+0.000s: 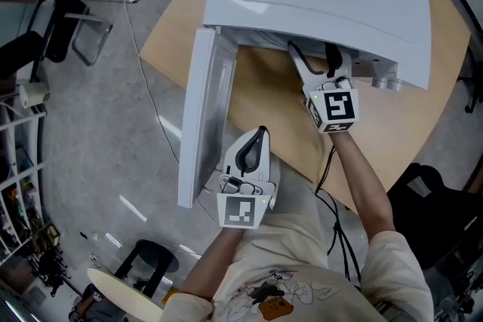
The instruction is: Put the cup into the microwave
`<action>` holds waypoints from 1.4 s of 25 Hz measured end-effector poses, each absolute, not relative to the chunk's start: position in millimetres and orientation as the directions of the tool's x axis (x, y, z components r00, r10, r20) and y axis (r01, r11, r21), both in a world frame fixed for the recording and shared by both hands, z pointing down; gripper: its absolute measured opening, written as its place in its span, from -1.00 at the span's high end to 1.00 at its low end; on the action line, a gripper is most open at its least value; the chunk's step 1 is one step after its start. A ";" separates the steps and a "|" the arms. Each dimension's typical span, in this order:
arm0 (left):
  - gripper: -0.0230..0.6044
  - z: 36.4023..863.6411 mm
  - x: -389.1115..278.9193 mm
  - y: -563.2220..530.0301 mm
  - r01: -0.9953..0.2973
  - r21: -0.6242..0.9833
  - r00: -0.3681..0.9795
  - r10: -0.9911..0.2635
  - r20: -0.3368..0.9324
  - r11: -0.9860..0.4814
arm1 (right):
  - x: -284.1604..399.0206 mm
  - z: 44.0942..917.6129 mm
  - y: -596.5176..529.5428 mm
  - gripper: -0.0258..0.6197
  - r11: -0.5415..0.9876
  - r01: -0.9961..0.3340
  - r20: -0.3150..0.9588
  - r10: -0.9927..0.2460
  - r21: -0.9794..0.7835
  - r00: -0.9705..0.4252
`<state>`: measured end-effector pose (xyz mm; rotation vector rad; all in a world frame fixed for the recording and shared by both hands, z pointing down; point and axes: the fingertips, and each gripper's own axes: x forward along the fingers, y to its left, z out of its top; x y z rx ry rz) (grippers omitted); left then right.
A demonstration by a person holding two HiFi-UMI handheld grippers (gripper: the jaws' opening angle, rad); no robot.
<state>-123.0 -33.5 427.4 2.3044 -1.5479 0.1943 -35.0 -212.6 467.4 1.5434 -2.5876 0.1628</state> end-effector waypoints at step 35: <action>0.91 392.3 -80.9 -19.0 -0.819 0.155 0.572 -0.765 0.296 -0.552 | 31.9 405.2 -12.2 0.91 0.301 -0.951 0.283 -0.908 -0.071 -0.309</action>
